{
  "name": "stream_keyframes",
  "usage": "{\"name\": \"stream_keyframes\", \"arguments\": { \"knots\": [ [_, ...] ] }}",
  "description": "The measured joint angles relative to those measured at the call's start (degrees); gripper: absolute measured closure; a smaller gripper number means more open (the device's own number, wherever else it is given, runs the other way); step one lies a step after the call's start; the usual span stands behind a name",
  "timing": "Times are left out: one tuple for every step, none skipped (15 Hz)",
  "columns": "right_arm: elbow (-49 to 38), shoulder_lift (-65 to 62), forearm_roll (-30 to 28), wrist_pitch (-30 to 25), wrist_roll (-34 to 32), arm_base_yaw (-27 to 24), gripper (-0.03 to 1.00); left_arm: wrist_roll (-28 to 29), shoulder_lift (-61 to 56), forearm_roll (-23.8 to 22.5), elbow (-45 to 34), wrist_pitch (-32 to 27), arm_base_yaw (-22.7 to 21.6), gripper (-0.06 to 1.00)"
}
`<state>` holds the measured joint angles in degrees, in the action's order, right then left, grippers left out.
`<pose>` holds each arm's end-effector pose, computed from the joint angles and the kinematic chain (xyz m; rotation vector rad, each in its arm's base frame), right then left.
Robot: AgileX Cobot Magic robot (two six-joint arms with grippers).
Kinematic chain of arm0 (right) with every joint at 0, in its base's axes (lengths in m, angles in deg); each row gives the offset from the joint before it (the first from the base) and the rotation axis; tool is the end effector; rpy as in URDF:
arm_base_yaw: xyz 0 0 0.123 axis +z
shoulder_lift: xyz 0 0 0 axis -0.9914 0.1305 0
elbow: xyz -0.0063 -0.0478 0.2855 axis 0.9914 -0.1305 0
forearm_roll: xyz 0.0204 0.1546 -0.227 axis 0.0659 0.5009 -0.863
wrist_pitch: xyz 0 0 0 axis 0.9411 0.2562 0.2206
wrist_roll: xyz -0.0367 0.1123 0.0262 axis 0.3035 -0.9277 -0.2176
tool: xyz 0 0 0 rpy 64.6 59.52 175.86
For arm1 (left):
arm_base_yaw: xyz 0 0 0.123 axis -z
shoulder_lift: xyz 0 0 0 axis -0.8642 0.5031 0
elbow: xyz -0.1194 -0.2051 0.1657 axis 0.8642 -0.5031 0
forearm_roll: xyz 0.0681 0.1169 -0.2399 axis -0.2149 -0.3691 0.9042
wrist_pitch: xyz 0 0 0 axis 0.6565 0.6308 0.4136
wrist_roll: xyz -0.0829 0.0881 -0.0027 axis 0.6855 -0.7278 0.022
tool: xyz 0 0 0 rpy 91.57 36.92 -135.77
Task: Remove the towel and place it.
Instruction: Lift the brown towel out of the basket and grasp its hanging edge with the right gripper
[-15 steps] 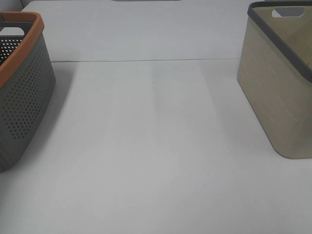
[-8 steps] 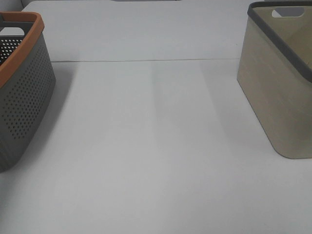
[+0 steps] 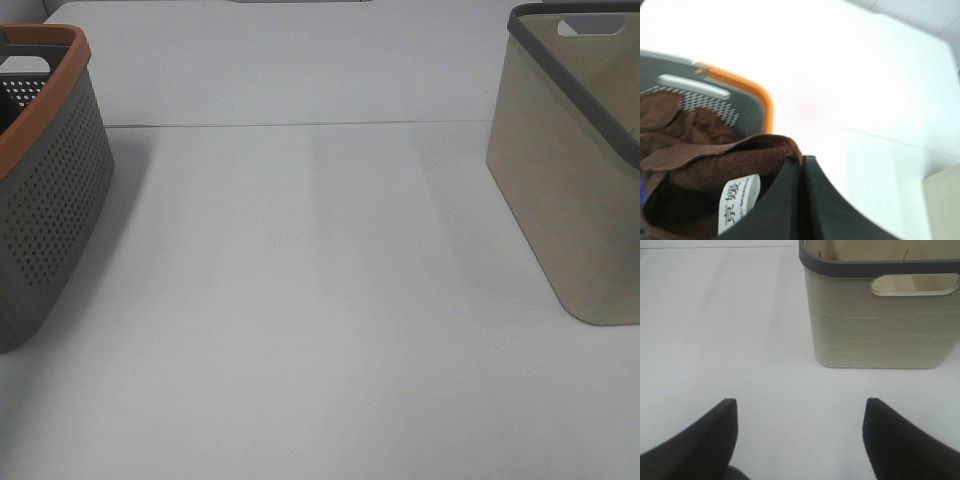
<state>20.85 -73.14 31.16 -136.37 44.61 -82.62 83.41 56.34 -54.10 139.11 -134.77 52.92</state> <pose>0.0360 0.0096 0.2765 -0.0663 2.0369 0.0697 0.3603 0.0078 0.4536 -0.3142 2.1253 -0.4422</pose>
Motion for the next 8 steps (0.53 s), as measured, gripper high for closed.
{"name": "stream_keyframes", "arguments": {
  "knots": [
    [0.0, 0.0, 0.1, 0.0, 0.0, 0.0, 0.3, -2.8, 0.0, 6.5, 0.0, 3.3, 0.1, 0.94],
    [0.0, 0.0, 0.1, 0.0, 0.0, 0.0, 0.3, -5.6, 0.0, 11.7, -0.2, 6.5, 0.5, 0.94],
    [0.0, 0.0, 0.1, 0.0, 0.0, 0.0, 0.3, -8.1, 0.0, 15.9, -0.2, 10.4, 1.7, 0.94],
    [0.0, 0.0, 0.1, 0.0, 0.0, 0.0, 0.3, -12.1, 0.0, 21.3, -0.2, 18.3, 6.3, 0.94],
    [0.0, 0.0, 0.1, 0.0, 0.0, 0.0, 0.3, -12.9, 0.0, 21.8, -0.2, 20.7, 7.8, 0.94],
    [0.0, 0.0, 0.1, 0.0, 0.0, 0.0, 0.3, -13.8, 0.0, 22.1, -0.2, 25.6, 11.2, 0.94],
    [0.0, 0.0, 0.1, 0.0, 0.0, 0.0, 0.3, -14.2, 0.0, 22.1, -0.2, 29.9, 14.2, 0.94],
    [0.0, 0.0, 0.1, 0.0, 0.0, 0.0, 0.3, -15.0, 0.2, 22.1, -0.2, 34.7, 17.4, 0.94]
  ]
}}
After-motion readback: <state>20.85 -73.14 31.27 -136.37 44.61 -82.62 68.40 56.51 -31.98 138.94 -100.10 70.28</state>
